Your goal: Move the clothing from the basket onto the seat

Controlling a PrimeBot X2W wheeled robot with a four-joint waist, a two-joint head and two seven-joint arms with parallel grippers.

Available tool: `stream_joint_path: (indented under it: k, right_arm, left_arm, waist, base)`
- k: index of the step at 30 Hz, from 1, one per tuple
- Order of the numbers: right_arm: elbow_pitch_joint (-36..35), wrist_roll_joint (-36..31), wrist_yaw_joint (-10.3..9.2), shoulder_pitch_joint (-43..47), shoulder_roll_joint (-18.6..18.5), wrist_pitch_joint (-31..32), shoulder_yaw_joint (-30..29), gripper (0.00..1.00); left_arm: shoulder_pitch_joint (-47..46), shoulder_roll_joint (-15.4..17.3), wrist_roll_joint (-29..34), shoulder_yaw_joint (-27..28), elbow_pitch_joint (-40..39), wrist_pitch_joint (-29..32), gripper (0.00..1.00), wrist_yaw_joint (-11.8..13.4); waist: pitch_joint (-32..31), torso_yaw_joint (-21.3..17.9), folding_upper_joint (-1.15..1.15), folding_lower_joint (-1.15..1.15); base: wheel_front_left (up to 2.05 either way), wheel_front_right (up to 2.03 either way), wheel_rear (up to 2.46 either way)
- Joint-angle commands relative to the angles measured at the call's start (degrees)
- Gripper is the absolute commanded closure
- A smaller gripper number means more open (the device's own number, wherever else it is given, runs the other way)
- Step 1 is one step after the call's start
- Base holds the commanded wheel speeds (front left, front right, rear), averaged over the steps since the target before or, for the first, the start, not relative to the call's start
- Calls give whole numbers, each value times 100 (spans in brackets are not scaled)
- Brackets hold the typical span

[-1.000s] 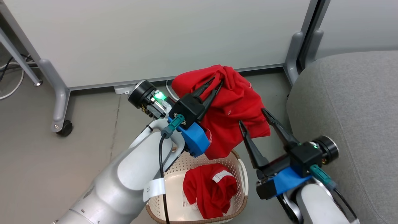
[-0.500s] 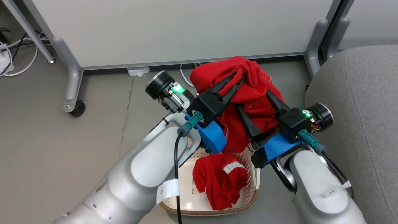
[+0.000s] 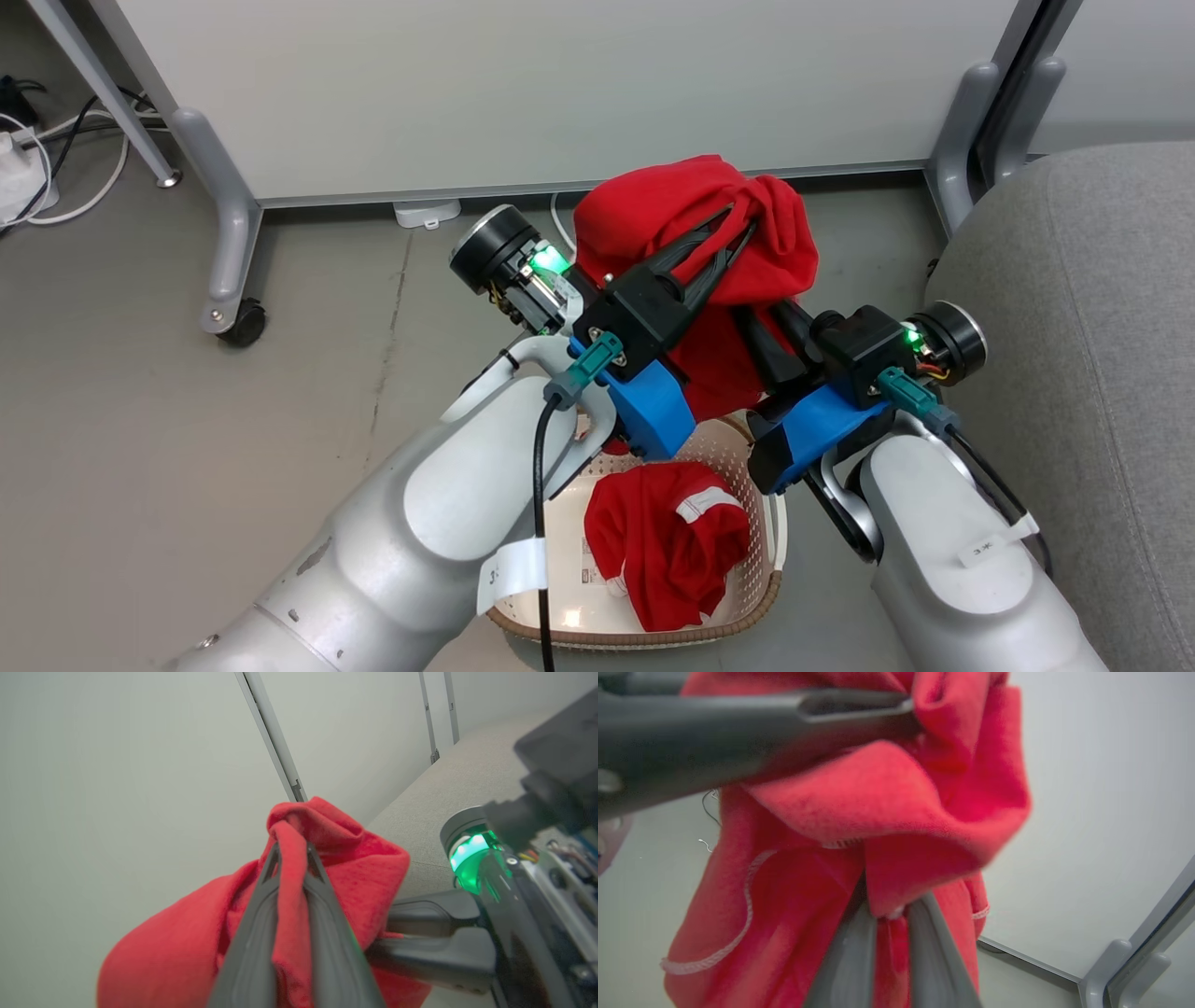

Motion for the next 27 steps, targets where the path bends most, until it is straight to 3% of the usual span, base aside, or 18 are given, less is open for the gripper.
stream_joint_path:
  k: [1,11,12,27]
  right_arm:
    - [-27,47,1,-50,-14,-4,-9,100]
    - [-64,86,1,27,-14,-4,-32,100]
    - [-67,90,1,37,-14,-4,-37,100]
    - [-140,106,1,176,-14,-4,-224,100]
  left_arm:
    - [-25,-10,28,40,12,-29,100,-26]
    - [4,-13,93,155,50,-30,100,-45]
    - [9,-13,104,167,55,-30,0,-43]
    - [91,9,267,361,-113,-30,0,-21]
  waist:
    - [0,-10,0,-1]
    - [14,-50,0,-1]
    - [15,-52,0,-1]
    - [80,-139,0,-1]
  base:
    - [0,0,0]
    - [0,0,0]
    - [0,0,0]
    - [0,0,0]
